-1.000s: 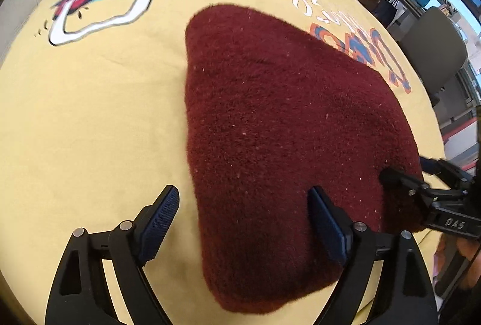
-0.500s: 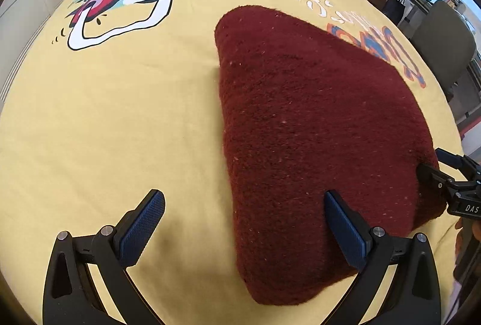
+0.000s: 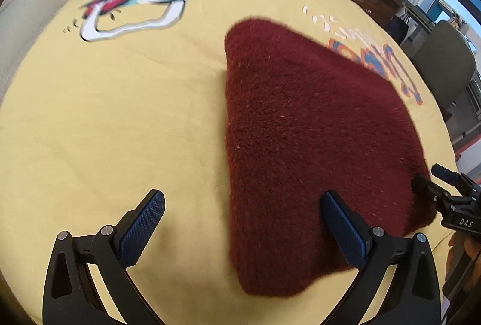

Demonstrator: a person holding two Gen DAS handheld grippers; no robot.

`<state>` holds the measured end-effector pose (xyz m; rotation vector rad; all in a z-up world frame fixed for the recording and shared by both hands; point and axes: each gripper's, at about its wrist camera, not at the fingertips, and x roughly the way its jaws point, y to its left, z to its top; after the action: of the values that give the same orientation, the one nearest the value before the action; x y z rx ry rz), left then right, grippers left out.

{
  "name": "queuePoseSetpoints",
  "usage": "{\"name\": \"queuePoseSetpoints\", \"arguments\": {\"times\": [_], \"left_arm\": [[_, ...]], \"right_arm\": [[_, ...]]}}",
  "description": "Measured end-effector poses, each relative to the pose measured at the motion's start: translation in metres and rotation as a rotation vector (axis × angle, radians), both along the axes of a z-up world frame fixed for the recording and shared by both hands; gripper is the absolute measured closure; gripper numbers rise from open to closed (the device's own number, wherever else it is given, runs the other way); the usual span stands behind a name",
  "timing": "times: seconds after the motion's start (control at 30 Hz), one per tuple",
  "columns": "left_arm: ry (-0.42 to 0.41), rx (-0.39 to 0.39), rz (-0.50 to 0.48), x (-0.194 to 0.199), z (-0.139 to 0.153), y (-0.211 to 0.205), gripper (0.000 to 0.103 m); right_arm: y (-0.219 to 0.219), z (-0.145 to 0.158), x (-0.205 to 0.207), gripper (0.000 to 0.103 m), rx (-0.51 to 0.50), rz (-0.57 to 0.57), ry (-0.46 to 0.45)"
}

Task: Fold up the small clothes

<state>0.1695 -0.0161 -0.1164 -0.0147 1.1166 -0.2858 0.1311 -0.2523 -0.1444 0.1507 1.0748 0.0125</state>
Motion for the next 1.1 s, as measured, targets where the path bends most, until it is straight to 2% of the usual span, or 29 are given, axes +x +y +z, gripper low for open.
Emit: {"name": "queuePoseSetpoints", "arguments": {"times": [0.23,0.4,0.57,0.67,1.1], "left_arm": [[-0.079,0.027,0.017,-0.043,0.052,0.013,0.001],[-0.117,0.054,0.036,-0.072,0.076,0.026,0.001],[-0.117,0.051,0.077,-0.098,0.082,0.042,0.001],[-0.113,0.076,0.091,-0.108,0.083,0.048,0.001],[-0.100,0.087,0.083,-0.122,0.081,0.054,0.001]], "right_arm": [[0.002,0.051,-0.042,0.001,-0.020,0.000,-0.063],[-0.001,0.079,-0.077,0.001,-0.023,-0.017,-0.099],[-0.008,0.097,-0.108,0.001,-0.035,-0.039,-0.118],[-0.012,0.102,-0.122,0.001,-0.033,-0.052,-0.116],[-0.021,0.105,-0.143,0.001,-0.044,-0.067,-0.110]]}}
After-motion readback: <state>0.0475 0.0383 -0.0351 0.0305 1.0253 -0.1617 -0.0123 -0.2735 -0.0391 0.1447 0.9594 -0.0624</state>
